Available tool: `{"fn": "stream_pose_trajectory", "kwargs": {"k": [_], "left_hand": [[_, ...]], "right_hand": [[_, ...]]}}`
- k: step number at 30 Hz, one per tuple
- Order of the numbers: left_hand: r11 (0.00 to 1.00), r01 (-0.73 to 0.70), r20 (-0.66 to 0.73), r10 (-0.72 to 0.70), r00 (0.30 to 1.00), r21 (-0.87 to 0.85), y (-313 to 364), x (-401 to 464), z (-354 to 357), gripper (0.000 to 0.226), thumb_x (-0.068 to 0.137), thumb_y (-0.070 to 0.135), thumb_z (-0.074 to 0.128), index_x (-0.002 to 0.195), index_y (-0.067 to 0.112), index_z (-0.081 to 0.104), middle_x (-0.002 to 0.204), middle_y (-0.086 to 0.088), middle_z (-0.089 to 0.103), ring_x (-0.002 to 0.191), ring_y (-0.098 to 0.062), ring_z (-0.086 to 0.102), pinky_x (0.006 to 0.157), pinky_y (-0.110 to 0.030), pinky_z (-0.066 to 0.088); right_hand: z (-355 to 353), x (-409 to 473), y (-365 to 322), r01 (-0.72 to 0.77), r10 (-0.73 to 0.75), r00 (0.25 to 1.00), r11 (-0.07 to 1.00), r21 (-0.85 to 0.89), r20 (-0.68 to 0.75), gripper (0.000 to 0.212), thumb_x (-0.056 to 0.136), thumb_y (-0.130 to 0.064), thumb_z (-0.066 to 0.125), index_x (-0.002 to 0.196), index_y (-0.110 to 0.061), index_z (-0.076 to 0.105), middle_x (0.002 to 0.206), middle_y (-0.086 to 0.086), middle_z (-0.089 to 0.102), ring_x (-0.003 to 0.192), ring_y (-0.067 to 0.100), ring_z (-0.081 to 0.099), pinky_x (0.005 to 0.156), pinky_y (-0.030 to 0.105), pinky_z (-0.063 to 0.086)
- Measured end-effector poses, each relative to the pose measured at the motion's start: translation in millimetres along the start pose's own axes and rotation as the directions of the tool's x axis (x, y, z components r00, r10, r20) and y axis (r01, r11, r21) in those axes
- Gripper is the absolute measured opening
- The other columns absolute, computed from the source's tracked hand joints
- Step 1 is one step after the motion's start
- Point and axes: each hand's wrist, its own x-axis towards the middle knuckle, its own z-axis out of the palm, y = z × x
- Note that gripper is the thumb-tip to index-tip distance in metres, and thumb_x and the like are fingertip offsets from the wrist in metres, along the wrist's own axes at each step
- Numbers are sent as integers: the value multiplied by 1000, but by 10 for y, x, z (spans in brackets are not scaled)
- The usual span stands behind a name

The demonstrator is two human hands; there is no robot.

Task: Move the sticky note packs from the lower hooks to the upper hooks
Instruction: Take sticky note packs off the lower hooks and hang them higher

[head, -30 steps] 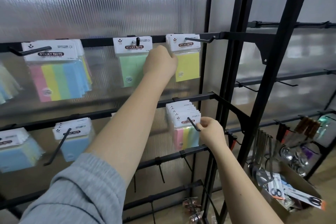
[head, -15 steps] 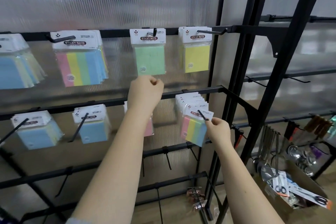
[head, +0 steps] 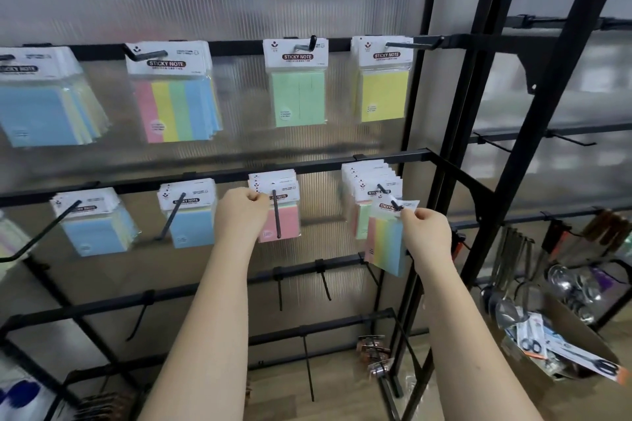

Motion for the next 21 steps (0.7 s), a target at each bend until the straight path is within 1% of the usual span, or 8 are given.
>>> {"fn": "stream_pose_trajectory", "kwargs": {"k": [2,6,8,11,13,16,18,21], "left_hand": [[999,39,30,-40,999,10,-64,23,17,25,91,16,47,80,2,65,77,-14,60,72,-24,48,60,-28,34],[993,104,101,-109,989,51,-138,111,67,30,92,14,43,63,8,47,65,-9,47,71,-25,41,54,-30,27],[993,115,131,-119,984,36,-137,174,106,23,94,15,42,77,7,55,82,-12,58,78,-25,45,62,-29,31],[992,125,131,-120,984,-25,-167,282,183,34,94,16,45,123,5,58,129,-9,58,110,-27,52,90,-30,39],[990,132,121,-125,985,-53,-202,326,228,39,93,16,47,129,6,56,135,-8,54,122,-27,49,99,-31,37],[981,140,76,-131,989,-136,-240,317,282,21,93,13,51,108,8,64,124,-13,61,112,-29,55,86,-29,39],[970,156,53,-149,987,-185,-279,296,310,23,92,13,53,111,5,63,116,-13,65,98,-28,57,78,-27,39],[959,201,25,-200,980,-201,-321,288,326,28,89,16,57,114,4,61,113,-9,65,100,-27,58,79,-29,42]], "right_hand": [[-26,-36,-40,19,-20,999,999,-36,-30,40,89,-11,44,57,-16,22,54,0,22,52,18,19,50,29,13],[-94,-128,-160,71,-81,987,994,-79,-137,41,94,-19,40,57,-13,26,54,1,30,51,18,26,49,31,18],[-112,-144,-233,91,-99,982,994,-55,-161,35,92,-18,39,59,-12,28,57,1,33,53,18,28,50,30,20],[-115,-149,-334,115,-118,982,993,-25,-151,27,90,-18,39,65,-10,35,60,2,35,55,18,30,52,31,22],[-106,-148,-380,125,-123,983,992,5,-133,25,91,-18,40,68,-9,38,61,3,36,55,17,30,52,30,22],[-88,-143,-413,143,-138,982,989,30,-126,24,91,-17,40,68,-7,41,63,5,36,57,18,29,52,30,21],[-82,-132,-418,151,-144,981,988,44,-131,29,91,-18,41,70,1,46,67,9,40,60,19,33,53,30,23],[-80,-98,-419,142,-131,982,987,72,-136,35,91,-20,41,83,12,52,72,10,46,64,20,38,56,30,28]]}}
